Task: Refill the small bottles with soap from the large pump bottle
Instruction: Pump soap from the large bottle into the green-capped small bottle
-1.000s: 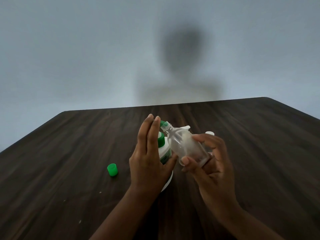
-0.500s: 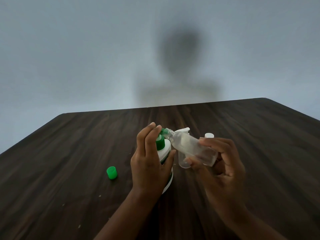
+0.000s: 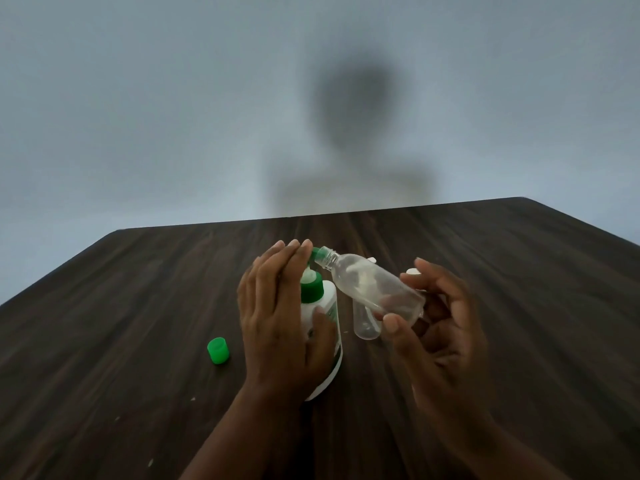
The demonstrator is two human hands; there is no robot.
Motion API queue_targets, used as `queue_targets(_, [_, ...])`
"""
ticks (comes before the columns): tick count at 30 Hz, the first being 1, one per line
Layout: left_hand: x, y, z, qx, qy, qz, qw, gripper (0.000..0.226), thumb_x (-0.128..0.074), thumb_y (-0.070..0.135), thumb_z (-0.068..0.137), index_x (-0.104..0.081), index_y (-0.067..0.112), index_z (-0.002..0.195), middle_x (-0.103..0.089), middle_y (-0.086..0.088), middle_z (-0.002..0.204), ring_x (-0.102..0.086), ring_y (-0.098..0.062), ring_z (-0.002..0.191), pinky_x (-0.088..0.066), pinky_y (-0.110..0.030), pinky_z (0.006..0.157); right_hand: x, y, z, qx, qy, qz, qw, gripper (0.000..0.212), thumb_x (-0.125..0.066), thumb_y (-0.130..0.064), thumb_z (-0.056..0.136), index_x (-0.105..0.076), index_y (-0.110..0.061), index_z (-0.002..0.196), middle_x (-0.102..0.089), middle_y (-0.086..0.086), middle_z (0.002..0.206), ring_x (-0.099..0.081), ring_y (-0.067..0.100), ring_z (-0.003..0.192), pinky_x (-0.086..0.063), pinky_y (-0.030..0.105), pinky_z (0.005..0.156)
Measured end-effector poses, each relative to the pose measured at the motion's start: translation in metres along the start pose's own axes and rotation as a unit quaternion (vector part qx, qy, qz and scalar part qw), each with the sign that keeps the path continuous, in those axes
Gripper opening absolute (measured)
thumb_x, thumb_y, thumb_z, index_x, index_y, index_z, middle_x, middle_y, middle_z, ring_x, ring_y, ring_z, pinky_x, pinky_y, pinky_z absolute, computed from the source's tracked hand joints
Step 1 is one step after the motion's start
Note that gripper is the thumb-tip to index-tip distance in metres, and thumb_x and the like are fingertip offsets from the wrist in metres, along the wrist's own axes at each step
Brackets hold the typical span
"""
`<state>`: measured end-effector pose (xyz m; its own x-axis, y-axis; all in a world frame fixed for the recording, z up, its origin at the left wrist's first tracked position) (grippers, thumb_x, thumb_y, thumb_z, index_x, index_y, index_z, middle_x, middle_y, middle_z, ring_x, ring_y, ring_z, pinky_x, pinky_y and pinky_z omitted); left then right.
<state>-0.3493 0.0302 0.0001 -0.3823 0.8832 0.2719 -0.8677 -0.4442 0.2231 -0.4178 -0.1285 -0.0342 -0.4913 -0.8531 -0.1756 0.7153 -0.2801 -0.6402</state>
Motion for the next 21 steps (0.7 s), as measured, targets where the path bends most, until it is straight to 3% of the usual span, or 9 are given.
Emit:
queue_targets(4, [0.014,0.002,0.006,-0.012,0.052,-0.018,0.998,0.042,-0.039,0.016,0.081,-0.058,0.005,0.117,-0.056,-0.001,0.113,-0.051,-0.016,0.114,-0.037,-0.027,0.1,0.004,0.002,-0.003,0.002,0.034,0.056,0.998,0.049,-0.078,-0.046,0.077,-0.051,-0.039,0.118,-0.063,0.0,0.117,-0.066,0.027,0.1,-0.057,0.027,0.079])
queue_targets(8, [0.012,0.002,0.007,-0.01,0.05,-0.034,0.998,0.037,-0.039,0.012,0.082,-0.068,-0.004,0.099,-0.066,-0.014,0.096,-0.057,-0.017,0.1,-0.042,-0.029,0.09,0.007,-0.003,-0.003,0.018,0.041,0.062,0.997,0.047,-0.076,-0.041,0.079,-0.049,-0.042,0.118,-0.061,0.001,0.116,-0.064,0.018,0.103,-0.056,0.025,0.08])
queue_targets(14, [0.02,0.005,0.009,-0.027,0.055,-0.004,0.998,0.039,-0.038,0.013,0.086,-0.068,-0.001,0.106,-0.064,-0.004,0.106,-0.058,-0.016,0.1,-0.037,-0.026,0.092,0.004,-0.003,-0.005,0.016,0.04,0.055,0.998,0.049,-0.077,-0.042,0.078,-0.05,-0.037,0.118,-0.062,-0.002,0.118,-0.066,0.025,0.099,-0.058,0.029,0.081])
queue_targets(21, [0.022,0.005,0.008,-0.036,0.068,-0.02,0.997,0.039,-0.039,0.015,0.089,-0.067,-0.006,0.104,-0.065,-0.011,0.109,-0.061,-0.021,0.101,-0.043,-0.031,0.091,0.002,0.0,-0.006,0.02,0.032,0.048,0.998,0.05,-0.079,-0.04,0.077,-0.051,-0.034,0.117,-0.062,0.001,0.117,-0.065,0.028,0.098,-0.057,0.028,0.081])
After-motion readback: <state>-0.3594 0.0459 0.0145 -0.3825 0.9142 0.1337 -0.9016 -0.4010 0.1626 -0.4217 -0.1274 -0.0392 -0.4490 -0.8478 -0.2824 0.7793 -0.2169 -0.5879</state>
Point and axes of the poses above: each hand's wrist, its own z-axis towards the middle knuckle, its own x-axis out of the back of the hand, y = z × x, the point moved 9 cm from there along z, towards the middle knuckle
